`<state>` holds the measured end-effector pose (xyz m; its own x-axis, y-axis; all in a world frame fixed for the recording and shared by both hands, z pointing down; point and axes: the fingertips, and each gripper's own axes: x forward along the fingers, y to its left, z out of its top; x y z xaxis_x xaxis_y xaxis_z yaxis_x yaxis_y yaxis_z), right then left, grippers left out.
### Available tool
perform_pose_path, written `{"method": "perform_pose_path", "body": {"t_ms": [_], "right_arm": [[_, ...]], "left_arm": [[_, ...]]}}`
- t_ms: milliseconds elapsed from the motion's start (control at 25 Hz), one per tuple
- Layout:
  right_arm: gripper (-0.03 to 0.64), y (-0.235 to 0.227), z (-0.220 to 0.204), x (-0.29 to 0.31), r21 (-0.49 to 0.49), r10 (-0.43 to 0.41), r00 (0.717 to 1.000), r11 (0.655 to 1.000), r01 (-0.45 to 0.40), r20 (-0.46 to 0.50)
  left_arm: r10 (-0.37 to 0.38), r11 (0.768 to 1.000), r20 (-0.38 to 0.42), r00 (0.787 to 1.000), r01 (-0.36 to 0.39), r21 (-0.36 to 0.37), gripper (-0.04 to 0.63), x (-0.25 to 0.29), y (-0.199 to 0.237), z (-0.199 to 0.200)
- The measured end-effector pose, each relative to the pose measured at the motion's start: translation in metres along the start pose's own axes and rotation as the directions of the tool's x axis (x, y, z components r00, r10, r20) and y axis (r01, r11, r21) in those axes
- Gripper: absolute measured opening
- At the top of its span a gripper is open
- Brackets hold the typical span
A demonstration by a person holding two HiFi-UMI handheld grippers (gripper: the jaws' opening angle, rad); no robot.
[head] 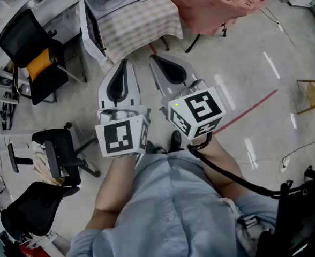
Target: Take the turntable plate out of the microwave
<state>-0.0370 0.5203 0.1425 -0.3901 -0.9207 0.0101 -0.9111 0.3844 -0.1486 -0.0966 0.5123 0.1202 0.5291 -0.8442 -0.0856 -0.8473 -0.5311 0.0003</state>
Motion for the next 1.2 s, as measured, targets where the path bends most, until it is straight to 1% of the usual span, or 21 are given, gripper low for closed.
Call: {"method": "perform_pose_path", "body": {"t_ms": [200,440,600,840,1000,1200], "right_arm": [[0.000,-0.009,0.000,-0.003,0.003,0.006,1.000,1.000,-0.006,0.000],[0.000,-0.027,0.000,-0.010,0.030,0.012,1.000,0.999,-0.012,0.011],[0.002,-0.042,0.003,-0.015,0.071,0.049,0.999,0.996,-0.050,0.024],[0.002,-0.062,-0.001,-0.024,0.076,0.083,0.996,0.994,-0.084,0.012],[0.002,-0.070,-0.004,-0.025,0.084,0.101,0.995,0.991,-0.100,-0.010],[0.002,-0.078,-0.011,-0.016,0.114,0.094,0.995,0.989,-0.091,-0.027]], "left_arm": [[-0.001,1.000,-0.005,1.000,0.001,0.004,0.008,0.007,-0.010,-0.002],[-0.004,1.000,-0.015,1.000,0.004,0.017,0.007,0.017,-0.028,-0.006],[0.002,1.000,-0.017,1.000,-0.002,0.028,0.008,0.028,-0.044,-0.005],[0.021,0.999,-0.012,1.000,-0.020,0.040,0.008,0.037,-0.068,-0.007],[0.024,0.999,-0.023,0.999,-0.023,0.043,0.007,0.048,-0.075,-0.012],[0.033,0.999,-0.047,0.998,-0.031,0.044,0.007,0.055,-0.069,-0.016]]}}
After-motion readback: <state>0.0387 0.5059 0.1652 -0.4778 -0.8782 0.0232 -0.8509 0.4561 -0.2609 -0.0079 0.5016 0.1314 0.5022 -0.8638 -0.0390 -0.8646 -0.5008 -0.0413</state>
